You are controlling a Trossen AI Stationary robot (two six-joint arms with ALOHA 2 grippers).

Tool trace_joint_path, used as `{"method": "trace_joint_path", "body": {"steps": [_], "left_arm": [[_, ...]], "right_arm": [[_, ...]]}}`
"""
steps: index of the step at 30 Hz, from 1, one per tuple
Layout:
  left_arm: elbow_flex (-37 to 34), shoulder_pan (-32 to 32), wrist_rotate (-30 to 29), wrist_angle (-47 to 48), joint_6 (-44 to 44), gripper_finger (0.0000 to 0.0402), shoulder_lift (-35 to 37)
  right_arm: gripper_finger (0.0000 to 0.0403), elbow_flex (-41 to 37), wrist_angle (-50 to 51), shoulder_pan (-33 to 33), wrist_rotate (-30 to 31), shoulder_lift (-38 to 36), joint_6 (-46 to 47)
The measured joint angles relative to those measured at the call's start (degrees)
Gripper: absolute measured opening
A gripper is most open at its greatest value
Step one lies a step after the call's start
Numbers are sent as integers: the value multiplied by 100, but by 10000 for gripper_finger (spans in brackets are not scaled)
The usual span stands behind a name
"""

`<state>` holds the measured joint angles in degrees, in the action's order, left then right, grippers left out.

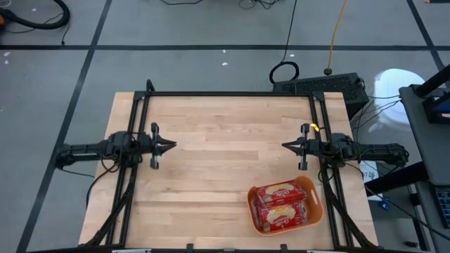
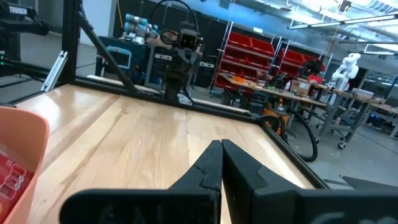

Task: Sort popcorn bags into baskets
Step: Return to Home Position

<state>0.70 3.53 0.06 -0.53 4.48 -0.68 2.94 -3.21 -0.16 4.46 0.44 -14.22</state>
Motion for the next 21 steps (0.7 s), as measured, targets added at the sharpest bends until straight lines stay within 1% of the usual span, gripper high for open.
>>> {"method": "trace_joint_path", "body": {"steps": [4, 21], "left_arm": [[-1, 110, 6, -1, -322, 40, -6], [-14, 107, -7, -86, -320, 40, -6]], "right_arm": [[0, 0, 0, 0, -1, 9, 0], [0, 0, 1, 0, -2, 9, 0]]}}
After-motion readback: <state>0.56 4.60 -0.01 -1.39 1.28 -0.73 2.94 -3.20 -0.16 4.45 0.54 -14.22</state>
